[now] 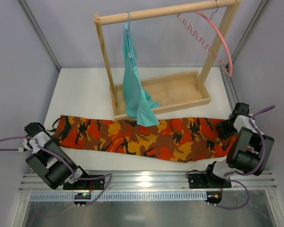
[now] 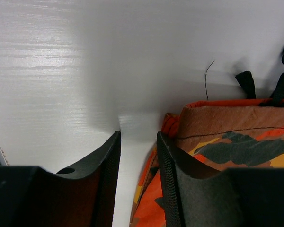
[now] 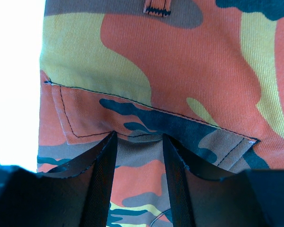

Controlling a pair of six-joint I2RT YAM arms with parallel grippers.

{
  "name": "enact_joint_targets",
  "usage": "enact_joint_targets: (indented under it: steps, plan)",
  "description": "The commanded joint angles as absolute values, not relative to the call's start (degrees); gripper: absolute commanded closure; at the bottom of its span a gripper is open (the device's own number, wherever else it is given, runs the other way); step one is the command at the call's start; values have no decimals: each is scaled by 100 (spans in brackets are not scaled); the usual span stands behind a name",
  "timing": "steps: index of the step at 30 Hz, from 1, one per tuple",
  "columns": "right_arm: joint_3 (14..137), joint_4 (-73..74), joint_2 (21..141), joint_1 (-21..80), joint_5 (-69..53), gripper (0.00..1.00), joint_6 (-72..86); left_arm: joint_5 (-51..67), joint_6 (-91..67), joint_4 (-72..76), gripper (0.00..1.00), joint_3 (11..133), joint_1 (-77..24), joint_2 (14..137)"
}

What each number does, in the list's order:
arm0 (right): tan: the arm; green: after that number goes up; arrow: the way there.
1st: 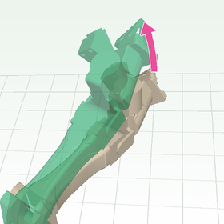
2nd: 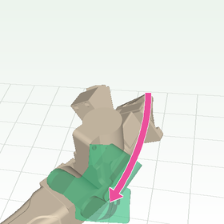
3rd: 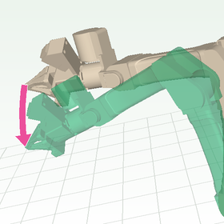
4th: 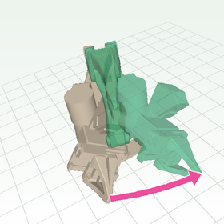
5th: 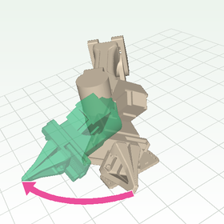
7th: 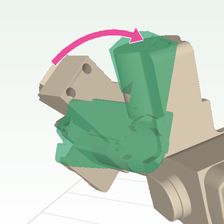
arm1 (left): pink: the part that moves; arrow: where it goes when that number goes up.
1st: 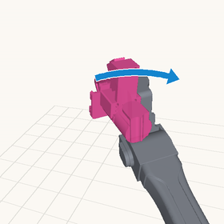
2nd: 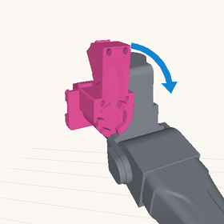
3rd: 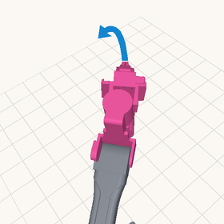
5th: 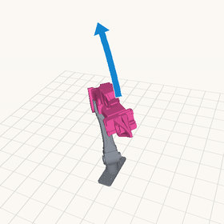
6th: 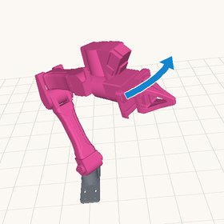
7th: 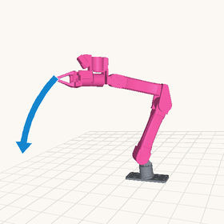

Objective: Place the trousers on the hanger
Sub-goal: Fold the trousers

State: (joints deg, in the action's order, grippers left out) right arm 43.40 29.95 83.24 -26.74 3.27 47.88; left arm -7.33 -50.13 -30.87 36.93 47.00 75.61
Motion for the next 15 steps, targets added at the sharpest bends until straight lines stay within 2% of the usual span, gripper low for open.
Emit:
enact_joint_targets:
  steps: [1, 15]
  plan:
    - [4272, 2672, 8367, -2751, 729, 54, 4649, -589, -5185, -2786, 62, 3542, 4746, 7225]
    - [4219, 2584, 8394, -2751, 765, 54, 4623, -62, -5361, -2075, 61, 3217, 4737, 7470]
